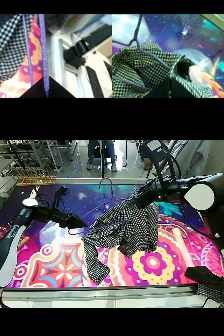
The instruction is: Fold the clothes and pants, and hang the long-sleeved shirts on hangers.
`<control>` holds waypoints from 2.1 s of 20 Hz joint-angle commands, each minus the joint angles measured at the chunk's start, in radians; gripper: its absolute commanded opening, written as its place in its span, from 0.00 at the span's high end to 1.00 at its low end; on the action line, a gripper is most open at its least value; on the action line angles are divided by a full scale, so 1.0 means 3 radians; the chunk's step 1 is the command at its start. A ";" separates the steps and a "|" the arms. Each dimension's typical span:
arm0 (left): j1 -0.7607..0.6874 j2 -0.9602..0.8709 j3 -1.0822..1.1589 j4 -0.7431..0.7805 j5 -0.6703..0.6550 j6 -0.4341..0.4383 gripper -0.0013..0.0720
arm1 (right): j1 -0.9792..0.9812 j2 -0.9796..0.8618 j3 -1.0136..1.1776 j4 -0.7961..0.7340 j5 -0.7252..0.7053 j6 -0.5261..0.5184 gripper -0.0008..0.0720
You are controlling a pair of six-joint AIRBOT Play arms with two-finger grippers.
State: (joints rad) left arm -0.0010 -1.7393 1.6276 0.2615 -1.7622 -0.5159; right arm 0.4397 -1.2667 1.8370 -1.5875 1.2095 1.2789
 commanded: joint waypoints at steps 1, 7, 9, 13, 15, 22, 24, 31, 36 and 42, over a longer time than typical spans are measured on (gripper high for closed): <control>0.0004 -0.0001 0.0000 -0.0001 -0.0010 -0.0005 0.96 | 0.0067 0.0025 0.0001 0.0456 0.0097 -0.0486 0.96; 0.0074 -0.0018 0.0000 -0.0603 0.0711 0.0418 0.96 | 0.0272 0.0098 0.0001 0.1101 0.1134 -0.0855 0.96; 0.0125 -0.0072 0.0000 -0.1030 0.0647 0.0535 0.96 | 0.0272 0.0122 0.0001 0.1066 0.1270 -0.0909 0.96; 0.0140 -0.0131 0.0000 -0.1097 0.0379 0.0612 0.96 | 0.0243 0.0122 0.0001 -0.0273 0.0843 -0.0935 0.23; 0.0140 -0.0131 0.0000 -0.1099 0.0322 0.0612 0.96 | 0.0093 0.0102 0.0001 -0.0863 0.0245 -0.1043 0.19; 0.0134 -0.0136 0.0000 -0.1068 0.0327 0.0613 0.96 | -0.0140 -0.0519 -0.0053 -0.0188 -0.0735 -0.1949 0.22; 0.0134 -0.0149 0.0000 -0.1048 0.0327 0.0612 0.96 | -0.0141 -0.0715 -0.0053 -0.0141 -0.0903 -0.1952 0.32; 0.0167 -0.0168 0.0043 -0.1061 0.1254 0.0465 0.01 | -0.0142 -0.0820 -0.0053 0.0043 -0.0899 -0.1980 0.96; 0.0486 -0.0167 0.0927 -0.1049 0.1665 0.0275 0.01 | -0.0144 -0.0823 -0.0175 -0.0010 -0.0450 -0.2152 0.96; 0.0748 0.0156 0.1528 0.0008 0.1982 -0.1297 0.10 | -0.0144 -0.0819 -0.0295 -0.0440 -0.0660 -0.1200 0.96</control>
State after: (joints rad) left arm 0.1925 -1.7451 2.0335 0.0120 -1.2404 -0.6014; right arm 0.3969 -1.5139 1.7580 -1.6402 1.0485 0.7486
